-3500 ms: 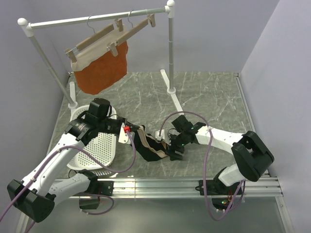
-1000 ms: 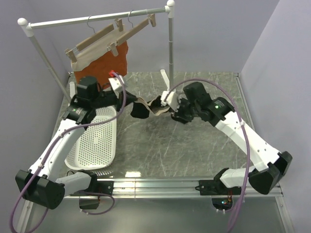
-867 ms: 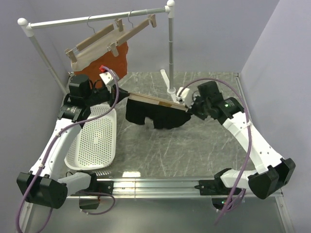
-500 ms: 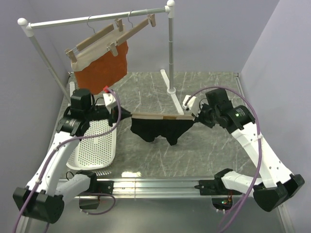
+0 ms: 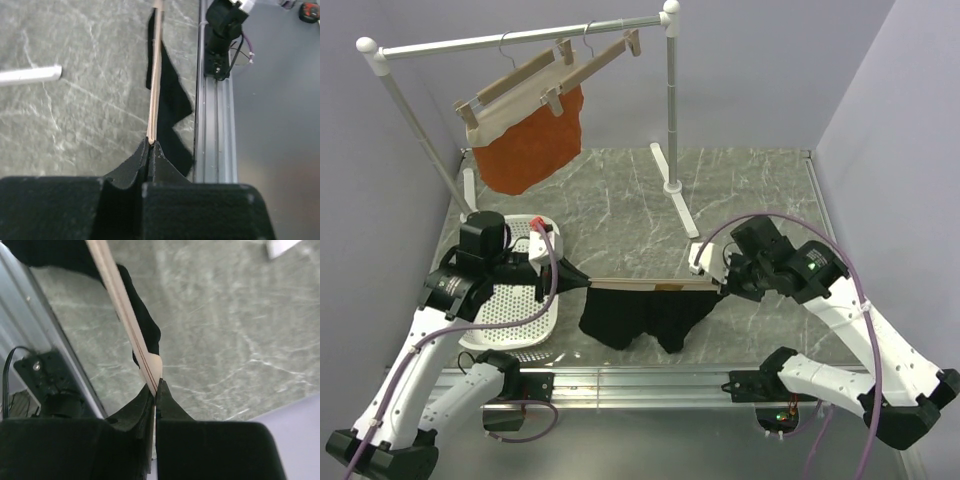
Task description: Clip the underwear to the hanger
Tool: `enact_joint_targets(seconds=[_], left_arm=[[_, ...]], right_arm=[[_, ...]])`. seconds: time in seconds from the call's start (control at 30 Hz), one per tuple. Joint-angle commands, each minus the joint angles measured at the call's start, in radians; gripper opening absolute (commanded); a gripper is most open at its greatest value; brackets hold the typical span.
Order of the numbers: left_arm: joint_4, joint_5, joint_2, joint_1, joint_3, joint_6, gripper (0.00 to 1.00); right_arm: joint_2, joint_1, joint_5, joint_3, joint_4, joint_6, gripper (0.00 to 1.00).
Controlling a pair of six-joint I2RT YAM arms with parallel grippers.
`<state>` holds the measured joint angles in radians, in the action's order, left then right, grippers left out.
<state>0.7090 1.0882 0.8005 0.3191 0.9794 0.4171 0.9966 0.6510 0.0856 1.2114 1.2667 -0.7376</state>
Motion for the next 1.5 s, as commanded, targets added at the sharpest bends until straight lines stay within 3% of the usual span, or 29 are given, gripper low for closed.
enact_joint_targets(seconds=[0.0, 0.1, 0.2, 0.37, 0.53, 0.63, 0.67, 0.73, 0.77, 0.97, 1.03, 1.17, 1.3, 1.47], left_arm=[[-0.034, -0.149, 0.020, 0.008, -0.025, -0.201, 0.00], [-0.115, -0.319, 0.153, 0.026, -0.041, -0.317, 0.00], [-0.169, -0.466, 0.336, 0.040, -0.002, -0.389, 0.00], [-0.255, -0.645, 0.514, 0.038, 0.048, -0.411, 0.00], [-0.327, -0.752, 0.578, 0.041, 0.025, -0.409, 0.00], [-0.316, -0.798, 0.631, 0.041, 0.035, -0.396, 0.00], [-0.306, -0.807, 0.656, 0.044, 0.038, -0.380, 0.00], [-0.275, -0.839, 0.683, 0.046, 0.053, -0.373, 0.10], [-0.267, -0.850, 0.700, 0.046, 0.057, -0.368, 0.14], [-0.249, -0.869, 0.610, 0.046, 0.087, -0.324, 0.46], [-0.246, -0.818, 0.570, 0.049, 0.085, -0.287, 0.71], [-0.215, -0.717, 0.500, 0.103, 0.039, -0.161, 0.73], [-0.230, -0.700, 0.505, 0.173, -0.011, -0.159, 0.69], [-0.220, -0.685, 0.529, 0.179, -0.030, -0.156, 0.68]], right_arm=[[0.020, 0.007, -0.081, -0.087, 0.155, -0.020, 0.00], [0.146, -0.033, -0.107, -0.206, 0.022, -0.071, 0.00], [0.368, -0.112, -0.089, -0.190, -0.113, -0.097, 0.00], [0.738, -0.212, -0.015, 0.143, -0.171, -0.013, 0.00], [0.917, -0.218, 0.005, 0.376, -0.170, 0.014, 0.00], [0.968, -0.205, -0.003, 0.408, -0.174, 0.032, 0.03], [0.971, -0.202, -0.013, 0.401, -0.187, 0.038, 0.09], [0.965, -0.191, -0.033, 0.373, -0.214, 0.050, 0.50], [0.958, -0.188, -0.035, 0.367, -0.214, 0.059, 0.78], [0.805, -0.208, 0.020, 0.332, -0.198, 0.083, 0.80], [0.751, -0.200, 0.071, 0.301, -0.155, 0.078, 0.74], [0.714, -0.137, 0.120, 0.200, -0.190, 0.096, 0.64], [0.778, -0.117, 0.129, 0.152, -0.266, 0.159, 0.60], [0.777, -0.223, 0.213, 0.093, -0.286, 0.274, 0.70]])
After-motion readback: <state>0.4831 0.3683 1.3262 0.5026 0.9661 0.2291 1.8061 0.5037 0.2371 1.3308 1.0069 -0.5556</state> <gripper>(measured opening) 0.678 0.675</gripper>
